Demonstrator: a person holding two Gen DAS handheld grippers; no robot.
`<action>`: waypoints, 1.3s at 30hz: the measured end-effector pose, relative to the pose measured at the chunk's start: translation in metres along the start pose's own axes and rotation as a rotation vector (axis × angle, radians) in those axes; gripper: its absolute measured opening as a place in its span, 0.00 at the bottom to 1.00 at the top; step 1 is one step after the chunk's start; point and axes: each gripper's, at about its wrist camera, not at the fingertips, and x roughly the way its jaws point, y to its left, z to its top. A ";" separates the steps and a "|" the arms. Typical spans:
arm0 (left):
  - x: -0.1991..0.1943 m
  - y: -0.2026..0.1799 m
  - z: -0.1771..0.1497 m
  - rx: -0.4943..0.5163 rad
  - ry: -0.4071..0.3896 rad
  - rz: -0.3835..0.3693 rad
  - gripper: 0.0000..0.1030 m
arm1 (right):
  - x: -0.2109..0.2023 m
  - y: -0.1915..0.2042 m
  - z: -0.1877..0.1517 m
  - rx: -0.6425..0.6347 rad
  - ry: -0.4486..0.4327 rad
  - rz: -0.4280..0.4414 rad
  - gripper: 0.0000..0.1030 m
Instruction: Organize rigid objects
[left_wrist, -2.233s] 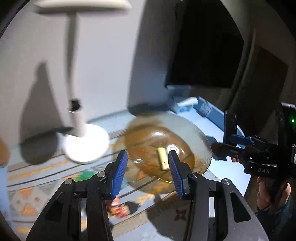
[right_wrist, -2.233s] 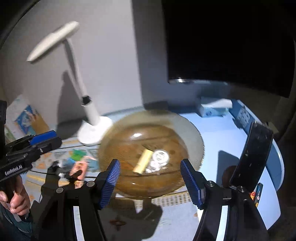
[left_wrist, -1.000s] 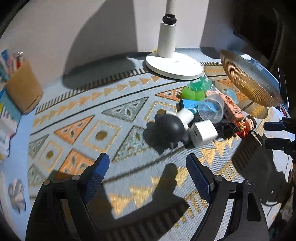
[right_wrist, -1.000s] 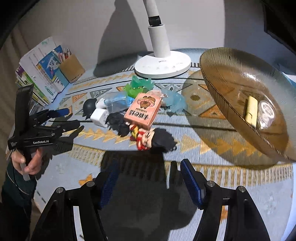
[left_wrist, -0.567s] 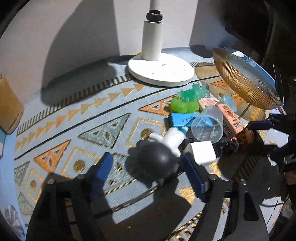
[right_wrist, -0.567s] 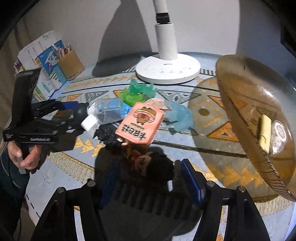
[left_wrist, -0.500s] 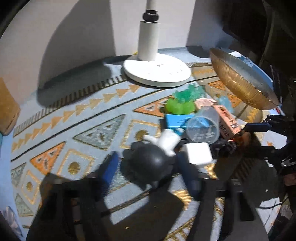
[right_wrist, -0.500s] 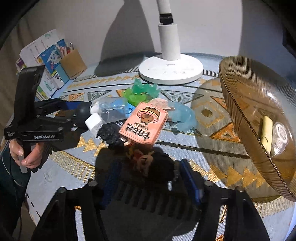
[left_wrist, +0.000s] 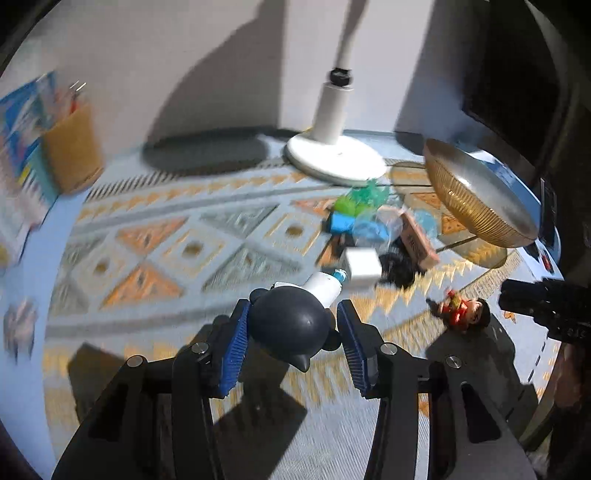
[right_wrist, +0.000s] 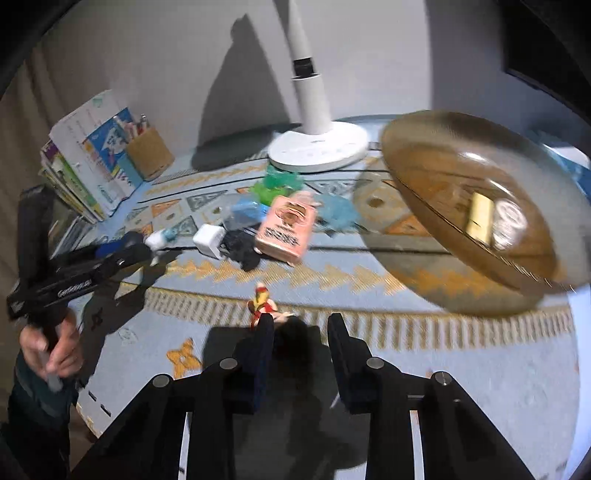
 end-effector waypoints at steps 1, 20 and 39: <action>-0.002 0.000 -0.008 -0.026 0.006 0.010 0.43 | -0.002 -0.001 -0.005 0.012 0.006 0.016 0.29; -0.010 -0.016 -0.045 -0.008 -0.041 0.091 0.43 | 0.042 0.016 -0.010 -0.074 0.066 0.000 0.63; -0.020 -0.037 -0.041 -0.004 -0.063 0.110 0.43 | -0.007 0.028 -0.026 -0.087 -0.051 0.028 0.35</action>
